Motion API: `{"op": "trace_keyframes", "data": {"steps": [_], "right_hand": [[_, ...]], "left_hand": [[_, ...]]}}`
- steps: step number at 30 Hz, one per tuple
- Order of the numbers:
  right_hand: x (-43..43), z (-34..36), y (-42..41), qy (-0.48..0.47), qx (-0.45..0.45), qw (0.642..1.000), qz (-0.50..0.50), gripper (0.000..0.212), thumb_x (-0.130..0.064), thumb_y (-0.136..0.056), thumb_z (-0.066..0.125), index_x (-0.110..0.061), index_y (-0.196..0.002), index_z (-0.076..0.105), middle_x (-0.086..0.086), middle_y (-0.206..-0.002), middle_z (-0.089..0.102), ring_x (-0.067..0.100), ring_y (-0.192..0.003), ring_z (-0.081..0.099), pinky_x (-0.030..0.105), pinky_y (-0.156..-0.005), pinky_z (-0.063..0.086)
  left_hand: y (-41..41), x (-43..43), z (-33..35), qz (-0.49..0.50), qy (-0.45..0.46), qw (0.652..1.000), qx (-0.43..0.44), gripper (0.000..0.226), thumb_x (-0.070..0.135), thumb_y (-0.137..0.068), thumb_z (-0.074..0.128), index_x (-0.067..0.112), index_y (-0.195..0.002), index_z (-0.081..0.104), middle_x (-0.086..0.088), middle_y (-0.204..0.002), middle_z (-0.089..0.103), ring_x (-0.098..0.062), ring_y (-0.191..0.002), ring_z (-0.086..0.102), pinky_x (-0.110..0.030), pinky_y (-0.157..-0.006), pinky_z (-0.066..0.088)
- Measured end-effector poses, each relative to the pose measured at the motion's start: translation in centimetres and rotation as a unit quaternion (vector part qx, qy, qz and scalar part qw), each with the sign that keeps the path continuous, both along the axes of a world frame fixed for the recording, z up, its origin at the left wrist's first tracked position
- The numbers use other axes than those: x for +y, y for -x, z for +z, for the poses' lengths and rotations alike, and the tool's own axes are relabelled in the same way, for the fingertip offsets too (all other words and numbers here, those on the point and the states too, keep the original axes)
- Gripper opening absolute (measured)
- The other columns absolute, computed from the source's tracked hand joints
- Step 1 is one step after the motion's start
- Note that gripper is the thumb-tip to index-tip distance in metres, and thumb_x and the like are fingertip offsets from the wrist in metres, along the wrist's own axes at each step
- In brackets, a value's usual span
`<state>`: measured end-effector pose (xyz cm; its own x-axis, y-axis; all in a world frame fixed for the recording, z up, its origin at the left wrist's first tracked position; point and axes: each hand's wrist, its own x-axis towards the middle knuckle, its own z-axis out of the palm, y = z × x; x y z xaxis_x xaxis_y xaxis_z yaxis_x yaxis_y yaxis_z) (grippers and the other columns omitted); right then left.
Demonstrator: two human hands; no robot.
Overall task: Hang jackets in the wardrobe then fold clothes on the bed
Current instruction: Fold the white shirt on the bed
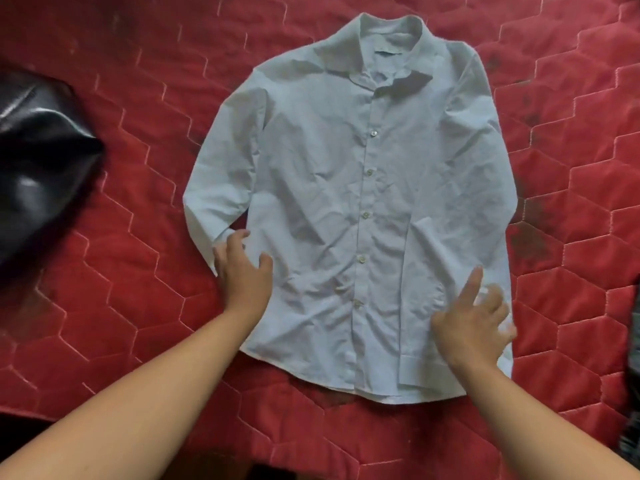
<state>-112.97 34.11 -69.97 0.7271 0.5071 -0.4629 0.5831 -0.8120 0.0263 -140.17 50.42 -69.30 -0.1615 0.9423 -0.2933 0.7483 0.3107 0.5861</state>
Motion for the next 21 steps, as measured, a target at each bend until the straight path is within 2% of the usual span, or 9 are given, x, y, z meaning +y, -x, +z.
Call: {"op": "trace_keyframes", "data": {"steps": [2, 4, 6, 9, 11, 13, 16, 18, 21], "right_hand": [[1.7, -0.5, 2.4, -0.087, -0.002, 0.986, 0.144, 0.081, -0.015, -0.079, 0.065, -0.016, -0.152, 0.033, 0.020, -0.149, 0.035, 0.039, -0.138, 0.035, 0.068, -0.109, 0.028], [4.3, -0.9, 5.9, -0.159, 0.051, 0.956, 0.240, 0.067, -0.011, -0.074, 0.074, -0.010, -0.138, 0.054, 0.021, -0.133, 0.055, 0.043, -0.120, 0.054, 0.061, -0.096, 0.046], [7.7, -0.4, 10.5, -0.190, 0.139, 0.936, 0.261, 0.054, -0.012, -0.080, 0.072, -0.009, -0.133, 0.060, 0.018, -0.121, 0.062, 0.042, -0.107, 0.060, 0.053, -0.085, 0.052], [12.8, 0.5, 17.1, -0.203, 0.283, 0.910, 0.226, 0.042, -0.021, -0.095, 0.060, -0.014, -0.137, 0.056, 0.009, -0.127, 0.059, 0.027, -0.118, 0.055, 0.044, -0.097, 0.048], [15.4, 0.6, 20.0, -0.175, 0.350, 0.899, 0.198, 0.041, -0.024, -0.097, 0.055, -0.016, -0.137, 0.055, 0.005, -0.129, 0.058, 0.020, -0.117, 0.056, 0.036, -0.097, 0.047], [17.5, 0.3, 22.8, -0.136, 0.390, 0.889, 0.197, 0.038, -0.021, -0.096, 0.055, -0.016, -0.134, 0.058, 0.005, -0.131, 0.058, 0.019, -0.112, 0.059, 0.029, -0.089, 0.047], [18.6, 0.2, 25.6, -0.125, 0.413, 0.881, 0.195, 0.038, -0.011, -0.092, 0.055, -0.016, -0.130, 0.058, 0.005, -0.134, 0.048, 0.019, -0.102, 0.059, 0.012, -0.070, 0.042], [18.7, 0.9, 26.7, -0.160, 0.430, 0.872, 0.170, 0.045, -0.009, -0.090, 0.059, -0.017, -0.134, 0.052, -0.003, -0.130, 0.045, 0.016, -0.114, 0.054, 0.011, -0.075, 0.040], [18.6, 3.0, 27.7, -0.257, 0.538, 0.797, 0.100, 0.058, 0.000, -0.080, 0.076, -0.027, -0.123, 0.048, -0.020, -0.110, 0.051, -0.008, -0.107, 0.059, 0.007, -0.080, 0.045]], "left_hand": [[3.2, 2.4, -0.9, 0.087, 0.019, 0.996, 0.017, 0.063, 0.014, -0.086, 0.069, 0.013, -0.142, 0.042, -0.015, -0.139, 0.036, -0.025, -0.109, 0.048, -0.030, -0.098, 0.039], [5.4, 4.1, -2.5, 0.137, 0.074, 0.988, 0.003, 0.076, 0.020, -0.083, 0.076, 0.012, -0.147, 0.036, -0.017, -0.142, 0.038, -0.032, -0.121, 0.049, -0.038, -0.104, 0.043], [6.8, 5.1, -3.9, 0.138, 0.095, 0.985, -0.033, 0.087, 0.027, -0.077, 0.082, 0.012, -0.147, 0.034, -0.015, -0.142, 0.046, -0.034, -0.128, 0.051, -0.047, -0.106, 0.045], [7.9, 6.3, -4.9, 0.140, 0.106, 0.984, 0.011, 0.094, 0.036, -0.075, 0.085, 0.011, -0.149, 0.033, -0.016, -0.144, 0.042, -0.037, -0.130, 0.048, -0.046, -0.106, 0.044], [8.0, 7.0, -4.3, 0.147, 0.119, 0.981, 0.042, 0.097, 0.039, -0.075, 0.086, 0.010, -0.150, 0.032, -0.015, -0.143, 0.038, -0.036, -0.127, 0.047, -0.044, -0.101, 0.043], [8.7, 8.0, -4.4, 0.148, 0.119, 0.982, -0.014, 0.084, 0.030, -0.075, 0.088, 0.009, -0.141, 0.041, -0.010, -0.130, 0.052, -0.030, -0.112, 0.057, -0.036, -0.090, 0.047], [10.1, 8.8, -4.3, 0.133, 0.125, 0.975, -0.123, 0.038, 0.012, -0.076, 0.082, 0.008, -0.106, 0.059, -0.005, -0.097, 0.066, -0.021, -0.079, 0.066, -0.031, -0.062, 0.052], [10.9, 9.0, -3.3, 0.127, 0.129, 0.967, -0.180, 0.023, 0.008, -0.077, 0.077, 0.003, -0.092, 0.060, -0.007, -0.084, 0.065, -0.022, -0.074, 0.064, -0.033, -0.060, 0.050], [11.3, 8.9, -0.2, 0.063, 0.128, 0.957, -0.252, 0.019, 0.012, -0.087, 0.076, 0.007, -0.100, 0.064, -0.012, -0.091, 0.074, -0.025, -0.080, 0.074, -0.037, -0.069, 0.059]]}}
